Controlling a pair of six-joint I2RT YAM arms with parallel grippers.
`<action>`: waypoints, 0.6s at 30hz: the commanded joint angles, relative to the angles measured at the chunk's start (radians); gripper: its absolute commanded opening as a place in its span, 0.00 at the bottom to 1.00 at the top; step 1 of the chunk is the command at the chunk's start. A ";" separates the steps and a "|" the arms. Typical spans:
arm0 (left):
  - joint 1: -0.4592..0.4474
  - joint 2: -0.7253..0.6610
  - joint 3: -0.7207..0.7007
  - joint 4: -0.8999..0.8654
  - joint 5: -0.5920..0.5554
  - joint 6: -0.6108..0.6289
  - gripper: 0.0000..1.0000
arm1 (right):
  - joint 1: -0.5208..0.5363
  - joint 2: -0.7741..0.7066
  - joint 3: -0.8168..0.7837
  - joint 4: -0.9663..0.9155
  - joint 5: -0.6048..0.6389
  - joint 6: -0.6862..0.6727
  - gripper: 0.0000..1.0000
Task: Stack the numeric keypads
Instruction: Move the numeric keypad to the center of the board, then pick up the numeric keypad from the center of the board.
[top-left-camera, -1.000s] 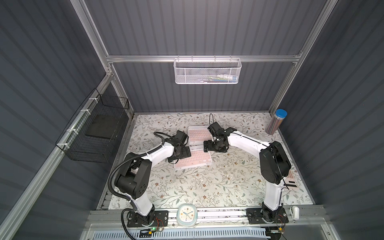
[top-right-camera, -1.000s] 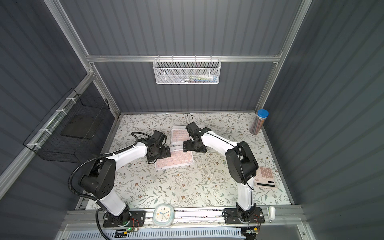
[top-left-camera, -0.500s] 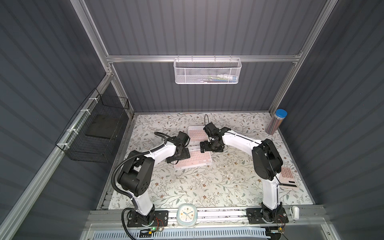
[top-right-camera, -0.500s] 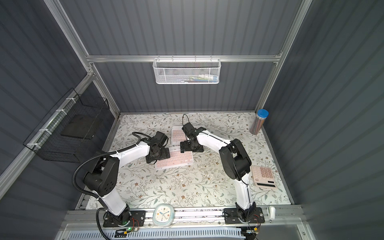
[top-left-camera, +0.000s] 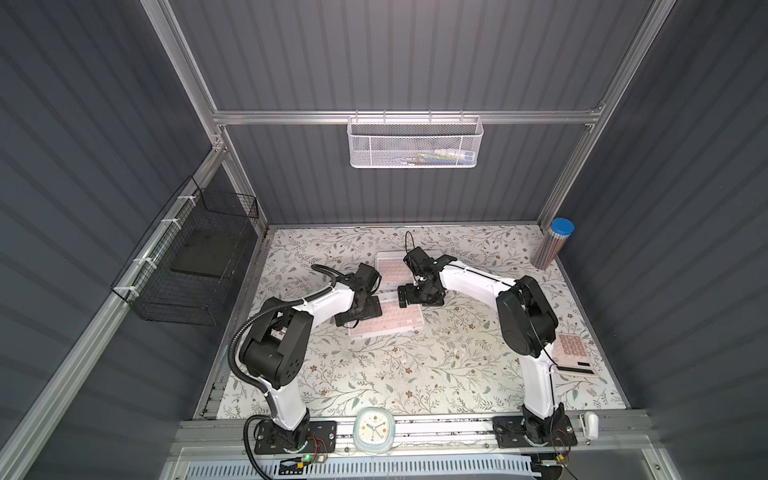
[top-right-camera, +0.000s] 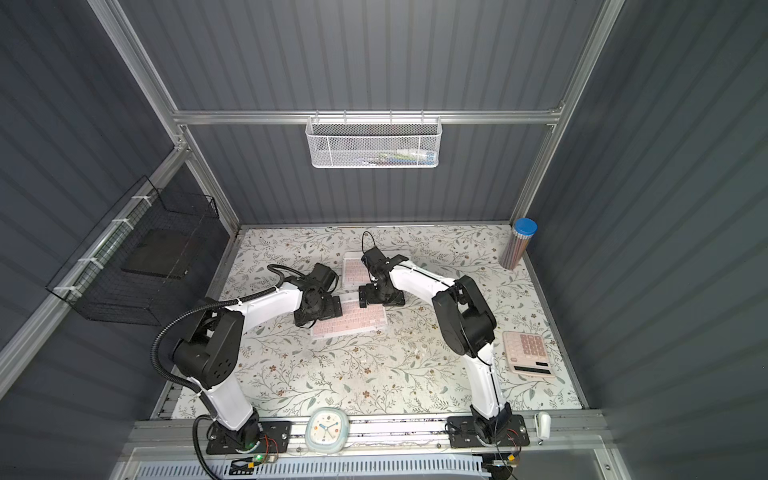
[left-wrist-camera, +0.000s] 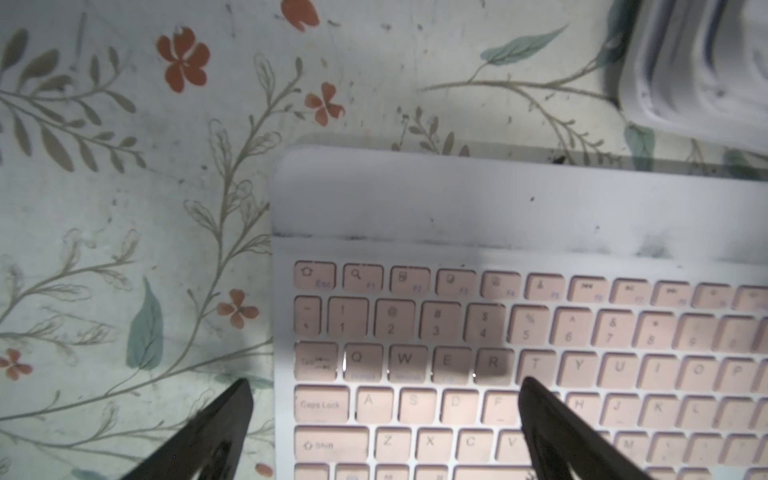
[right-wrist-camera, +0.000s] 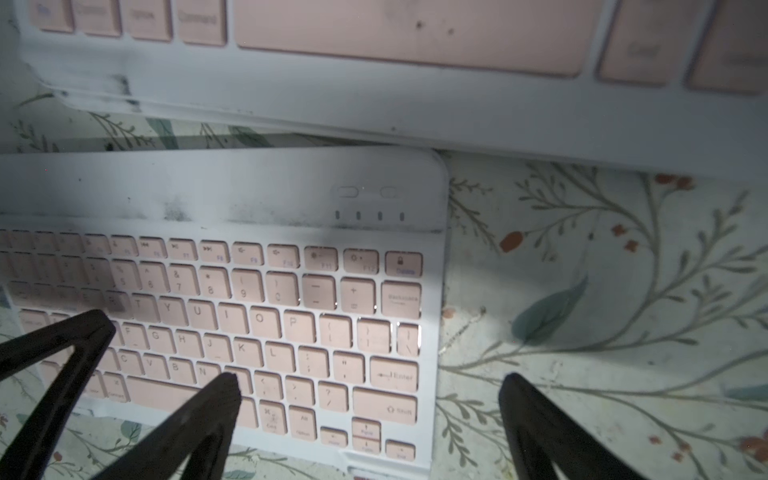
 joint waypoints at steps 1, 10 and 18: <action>-0.006 0.024 0.016 0.010 0.029 0.015 1.00 | 0.005 0.017 0.022 -0.019 -0.013 -0.007 0.99; -0.005 0.047 0.024 0.019 0.044 0.028 1.00 | 0.006 0.036 0.027 -0.012 -0.034 -0.003 0.99; -0.005 0.069 0.029 0.024 0.049 0.042 1.00 | 0.008 0.053 0.037 -0.013 -0.034 -0.005 0.99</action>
